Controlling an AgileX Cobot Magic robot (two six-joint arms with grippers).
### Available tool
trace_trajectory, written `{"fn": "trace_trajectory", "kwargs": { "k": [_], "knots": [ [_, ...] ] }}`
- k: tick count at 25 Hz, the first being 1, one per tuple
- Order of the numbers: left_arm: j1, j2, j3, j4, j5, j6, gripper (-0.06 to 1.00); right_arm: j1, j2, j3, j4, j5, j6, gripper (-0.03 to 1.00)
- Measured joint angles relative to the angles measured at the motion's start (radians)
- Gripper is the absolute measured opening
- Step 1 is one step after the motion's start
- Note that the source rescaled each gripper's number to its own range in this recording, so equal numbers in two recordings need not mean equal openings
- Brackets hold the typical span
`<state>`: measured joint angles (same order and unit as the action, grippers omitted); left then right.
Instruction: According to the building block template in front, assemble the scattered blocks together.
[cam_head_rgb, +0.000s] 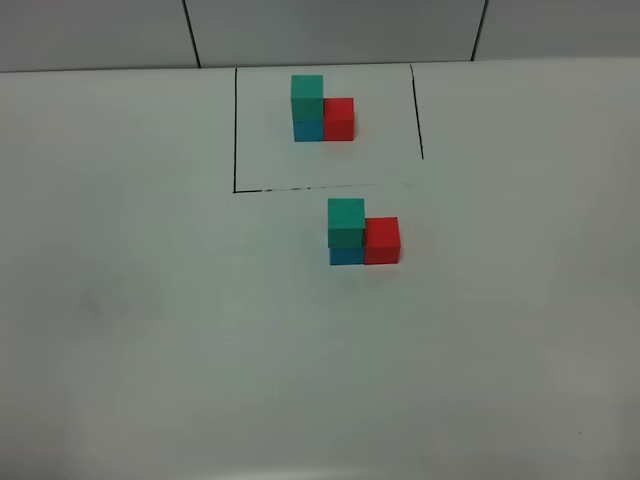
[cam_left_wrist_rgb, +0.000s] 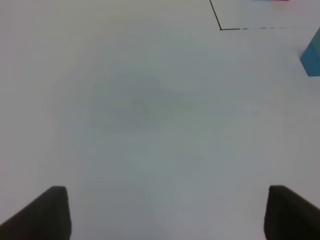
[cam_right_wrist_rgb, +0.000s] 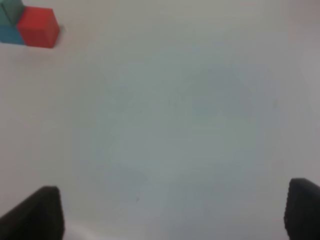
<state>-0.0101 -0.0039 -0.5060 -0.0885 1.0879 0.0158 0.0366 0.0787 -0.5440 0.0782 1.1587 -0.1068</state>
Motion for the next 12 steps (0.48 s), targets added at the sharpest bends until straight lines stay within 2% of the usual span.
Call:
{"fn": "trace_trajectory", "kwargs": {
  "k": [12],
  "knots": [
    [0.0,0.0,0.0,0.0,0.0,-0.001,0.76,0.0,-0.083,0.0,-0.059,0.001,0.073,0.82]
  ]
}}
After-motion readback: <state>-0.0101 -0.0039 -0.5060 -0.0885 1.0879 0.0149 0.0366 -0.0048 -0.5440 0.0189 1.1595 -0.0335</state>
